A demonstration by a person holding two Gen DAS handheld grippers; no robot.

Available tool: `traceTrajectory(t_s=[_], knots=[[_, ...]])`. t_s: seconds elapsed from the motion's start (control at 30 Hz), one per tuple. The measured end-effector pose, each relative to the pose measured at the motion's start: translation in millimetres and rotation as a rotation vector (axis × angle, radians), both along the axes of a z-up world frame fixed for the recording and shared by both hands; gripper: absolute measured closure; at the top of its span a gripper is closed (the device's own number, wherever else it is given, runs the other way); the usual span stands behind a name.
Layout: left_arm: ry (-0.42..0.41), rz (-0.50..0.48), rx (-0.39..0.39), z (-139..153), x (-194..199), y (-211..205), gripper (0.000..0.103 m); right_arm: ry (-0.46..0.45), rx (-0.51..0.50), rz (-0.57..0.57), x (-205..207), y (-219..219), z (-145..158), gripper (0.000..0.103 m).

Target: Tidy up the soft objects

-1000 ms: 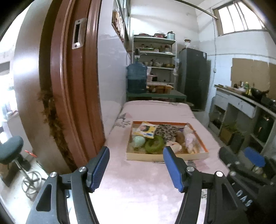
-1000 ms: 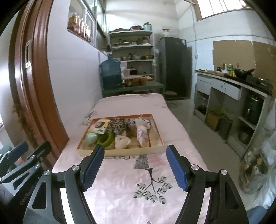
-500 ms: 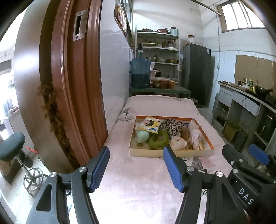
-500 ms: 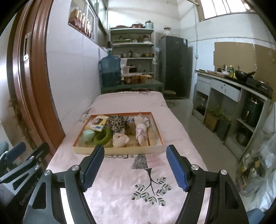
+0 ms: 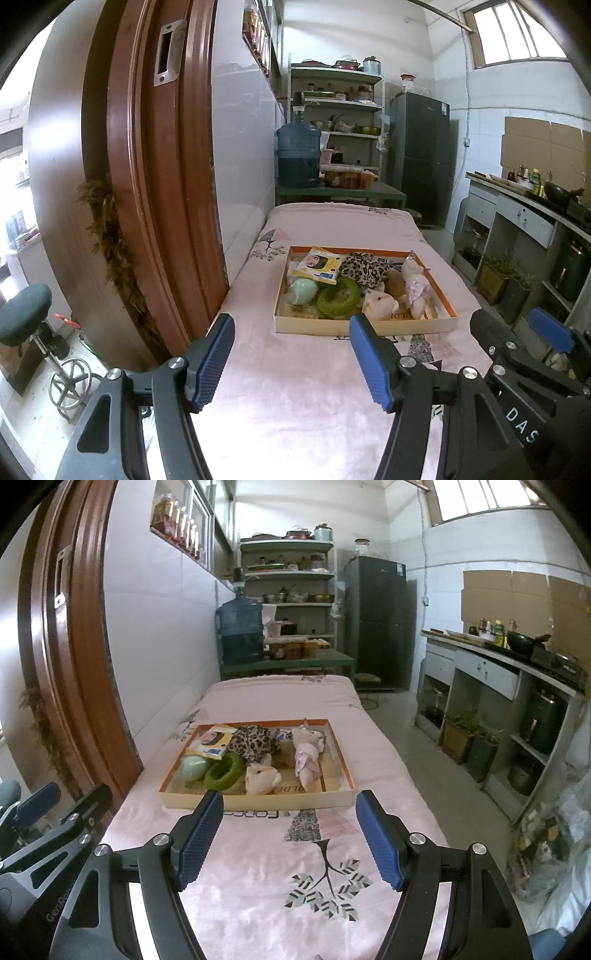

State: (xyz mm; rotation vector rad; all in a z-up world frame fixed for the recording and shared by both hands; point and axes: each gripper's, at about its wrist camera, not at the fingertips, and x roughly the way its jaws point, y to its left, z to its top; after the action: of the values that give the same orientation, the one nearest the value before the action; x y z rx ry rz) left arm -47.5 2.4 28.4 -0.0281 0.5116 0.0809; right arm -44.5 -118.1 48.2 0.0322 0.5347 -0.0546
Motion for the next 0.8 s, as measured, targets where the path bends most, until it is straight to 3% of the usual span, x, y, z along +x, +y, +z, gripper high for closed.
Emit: traceTrajectory(t_s=[0.8], knots=[[0.002,-0.002,0.001,0.0,-0.8,-1.4,0.038,0.0,0.001,0.006,2.5,4.3,-0.5,0.027]])
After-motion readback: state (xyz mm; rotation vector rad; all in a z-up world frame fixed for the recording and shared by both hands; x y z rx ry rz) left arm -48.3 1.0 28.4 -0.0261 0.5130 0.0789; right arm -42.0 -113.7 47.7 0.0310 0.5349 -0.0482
